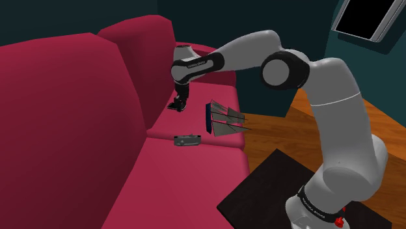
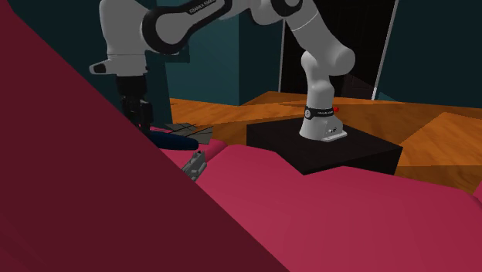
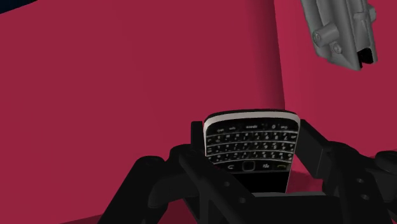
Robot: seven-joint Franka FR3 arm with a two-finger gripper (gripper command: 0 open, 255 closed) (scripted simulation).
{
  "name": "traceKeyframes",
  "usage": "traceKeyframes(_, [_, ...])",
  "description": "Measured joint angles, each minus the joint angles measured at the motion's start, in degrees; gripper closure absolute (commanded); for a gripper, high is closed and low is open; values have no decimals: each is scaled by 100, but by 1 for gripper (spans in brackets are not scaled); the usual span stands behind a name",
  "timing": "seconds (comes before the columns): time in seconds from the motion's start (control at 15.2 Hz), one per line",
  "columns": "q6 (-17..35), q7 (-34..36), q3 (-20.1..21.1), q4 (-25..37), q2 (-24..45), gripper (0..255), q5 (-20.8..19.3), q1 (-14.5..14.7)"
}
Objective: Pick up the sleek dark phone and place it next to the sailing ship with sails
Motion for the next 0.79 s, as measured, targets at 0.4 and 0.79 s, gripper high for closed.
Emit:
traceKeyframes(0.4, [-726,-428,-102,1766,1038,255,-8,-170])
traceKeyframes(0.79, [-504,-466,-123,1802,1299,255,-23,-189])
